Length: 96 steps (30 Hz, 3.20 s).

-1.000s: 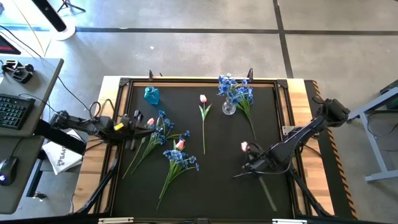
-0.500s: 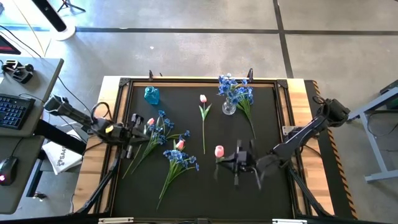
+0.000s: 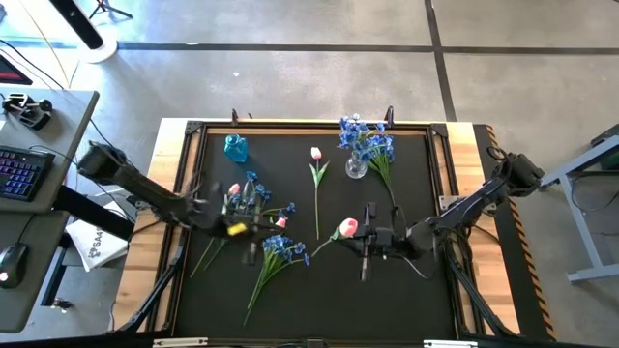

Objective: Sort flowers into vase by color
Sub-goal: Put the pink flower into the blue vase

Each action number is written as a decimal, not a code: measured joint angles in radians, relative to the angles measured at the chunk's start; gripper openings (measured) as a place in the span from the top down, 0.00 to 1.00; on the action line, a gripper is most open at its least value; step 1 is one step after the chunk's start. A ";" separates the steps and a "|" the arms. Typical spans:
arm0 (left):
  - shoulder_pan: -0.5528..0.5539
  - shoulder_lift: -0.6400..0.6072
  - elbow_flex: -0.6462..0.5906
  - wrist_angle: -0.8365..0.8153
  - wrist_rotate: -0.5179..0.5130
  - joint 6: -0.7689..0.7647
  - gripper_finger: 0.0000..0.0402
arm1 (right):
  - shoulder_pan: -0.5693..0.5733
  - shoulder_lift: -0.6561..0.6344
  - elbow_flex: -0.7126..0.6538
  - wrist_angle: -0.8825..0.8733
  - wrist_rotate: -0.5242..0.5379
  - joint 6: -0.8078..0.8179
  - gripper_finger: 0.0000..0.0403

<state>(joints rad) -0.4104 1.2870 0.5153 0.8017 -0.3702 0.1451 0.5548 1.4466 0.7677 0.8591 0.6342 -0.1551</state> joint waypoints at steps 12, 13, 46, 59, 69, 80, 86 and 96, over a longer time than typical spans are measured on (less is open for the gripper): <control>0.080 0.236 0.318 -0.293 -0.016 -0.066 0.68 | -0.027 0.000 0.000 -0.180 0.075 0.147 0.99; 0.085 0.247 0.325 -0.296 -0.013 -0.066 0.65 | -0.027 0.000 0.000 -0.187 0.090 0.154 0.99; 0.139 0.393 0.438 -0.153 0.095 -0.092 0.87 | -0.027 0.000 0.000 -0.221 0.134 0.183 0.96; 0.132 0.378 0.437 -0.303 0.081 -0.119 0.99 | 0.020 -0.084 0.000 -0.257 0.173 0.155 0.60; 0.129 0.247 0.431 -0.561 -0.167 -0.126 0.99 | 0.163 -0.198 0.000 -0.362 0.410 0.150 0.52; 0.192 -0.181 0.433 -0.829 -0.350 -0.038 0.99 | 0.176 -0.016 0.000 -0.467 0.411 0.383 0.56; 0.383 -0.376 0.432 -1.010 -0.380 -0.066 0.99 | 0.172 0.054 0.000 -0.429 0.413 0.417 0.57; 0.762 -0.509 0.412 -1.034 -0.364 -0.065 0.99 | 0.171 0.065 0.000 -0.411 0.431 0.408 0.57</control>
<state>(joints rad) 0.3517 0.7784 0.9274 -0.2328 -0.7340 0.0805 0.7261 1.5112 0.7673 0.4477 1.0653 0.2531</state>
